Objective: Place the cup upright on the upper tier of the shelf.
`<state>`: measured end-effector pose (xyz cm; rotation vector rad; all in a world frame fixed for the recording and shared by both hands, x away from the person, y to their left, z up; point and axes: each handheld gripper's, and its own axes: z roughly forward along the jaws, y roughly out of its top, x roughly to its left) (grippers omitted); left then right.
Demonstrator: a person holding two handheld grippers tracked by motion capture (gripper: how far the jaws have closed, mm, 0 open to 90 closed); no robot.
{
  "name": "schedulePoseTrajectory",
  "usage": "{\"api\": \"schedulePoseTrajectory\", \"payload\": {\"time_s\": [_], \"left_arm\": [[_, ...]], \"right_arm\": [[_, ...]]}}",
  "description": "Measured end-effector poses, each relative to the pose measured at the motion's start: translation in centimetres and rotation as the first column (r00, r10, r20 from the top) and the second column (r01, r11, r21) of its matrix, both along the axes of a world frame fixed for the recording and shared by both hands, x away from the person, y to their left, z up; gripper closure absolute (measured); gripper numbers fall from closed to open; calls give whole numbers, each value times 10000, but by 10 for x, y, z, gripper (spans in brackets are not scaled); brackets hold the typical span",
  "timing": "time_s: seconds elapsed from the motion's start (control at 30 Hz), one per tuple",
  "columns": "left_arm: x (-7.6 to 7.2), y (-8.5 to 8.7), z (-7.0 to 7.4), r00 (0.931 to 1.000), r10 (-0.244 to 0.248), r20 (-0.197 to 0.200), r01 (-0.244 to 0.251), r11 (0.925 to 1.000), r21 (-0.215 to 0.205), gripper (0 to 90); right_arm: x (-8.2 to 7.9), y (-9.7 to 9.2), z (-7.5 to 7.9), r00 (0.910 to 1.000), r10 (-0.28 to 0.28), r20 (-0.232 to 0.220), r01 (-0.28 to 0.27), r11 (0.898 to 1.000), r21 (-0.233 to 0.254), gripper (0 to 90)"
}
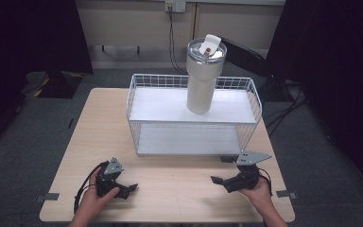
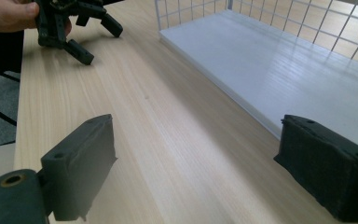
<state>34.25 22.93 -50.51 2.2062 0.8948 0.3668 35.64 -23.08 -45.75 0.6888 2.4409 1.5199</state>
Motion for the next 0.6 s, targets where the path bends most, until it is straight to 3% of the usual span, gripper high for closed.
{"api": "schedulePoseTrajectory", "payload": {"time_s": [0.6], "left_arm": [[0, 0, 0, 10000, 0, 2, 0, 10000, 3, 0]], "right_arm": [[-2, -1, -23, 9994, 3, -358, -34, 9963, -860, 103]]}}
